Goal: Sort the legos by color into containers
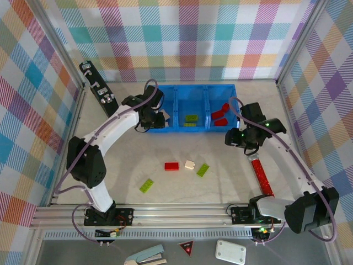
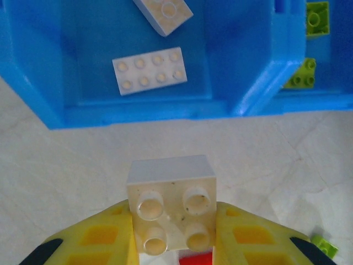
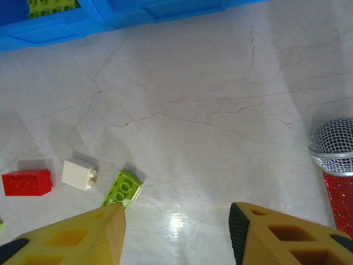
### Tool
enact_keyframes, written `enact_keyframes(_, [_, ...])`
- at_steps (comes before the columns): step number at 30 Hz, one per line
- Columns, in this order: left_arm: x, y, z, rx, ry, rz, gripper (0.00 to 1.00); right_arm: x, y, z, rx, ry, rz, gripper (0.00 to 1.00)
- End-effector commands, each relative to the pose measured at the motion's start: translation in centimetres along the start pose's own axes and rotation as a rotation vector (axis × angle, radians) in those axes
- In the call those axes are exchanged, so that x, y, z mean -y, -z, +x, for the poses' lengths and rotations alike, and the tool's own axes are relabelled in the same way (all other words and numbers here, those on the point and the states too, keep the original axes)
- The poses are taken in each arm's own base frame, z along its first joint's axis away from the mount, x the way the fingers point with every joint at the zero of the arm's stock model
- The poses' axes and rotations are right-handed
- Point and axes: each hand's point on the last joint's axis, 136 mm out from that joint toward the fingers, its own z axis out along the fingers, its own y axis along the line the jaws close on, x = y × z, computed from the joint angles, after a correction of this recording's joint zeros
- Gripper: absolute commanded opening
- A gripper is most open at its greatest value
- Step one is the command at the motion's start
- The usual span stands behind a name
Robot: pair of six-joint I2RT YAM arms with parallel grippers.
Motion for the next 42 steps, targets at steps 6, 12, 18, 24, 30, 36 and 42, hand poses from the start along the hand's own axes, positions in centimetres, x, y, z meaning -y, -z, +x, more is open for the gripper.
enact_keyframes(6, [-0.5, -2.4, -4.0, 0.009, -0.006, -0.025, 0.06, 0.9, 1.6, 1.3, 0.015, 0.029, 0.031, 0.55])
enact_keyframes(12, [-1.7, -5.5, -5.7, -0.008, 0.021, -0.061, 0.06, 1.3, 1.9, 1.8, 0.012, 0.035, 0.044, 0.55])
enact_keyframes(18, [-3.5, -8.3, -6.9, -0.012, 0.039, -0.104, 0.07, 1.4, 2.1, 2.4, 0.003, 0.036, 0.043, 0.55])
enact_keyframes(24, [-4.6, -10.7, -7.2, -0.035, 0.050, -0.125, 0.07, 1.5, 2.0, 2.8, -0.003, 0.031, 0.042, 0.56])
enact_keyframes(30, [-4.8, -12.4, -7.4, -0.056, 0.068, -0.118, 0.10, 1.4, 1.8, 3.0, -0.015, 0.025, 0.036, 0.56])
enact_keyframes(36, [-4.9, -13.7, -7.6, -0.068, 0.079, -0.110, 0.12, 1.4, 1.7, 3.0, -0.015, 0.024, 0.035, 0.56])
enact_keyframes(42, [-4.8, -14.9, -7.1, -0.095, 0.087, -0.102, 0.14, 1.4, 1.7, 3.1, -0.015, 0.021, 0.028, 0.56])
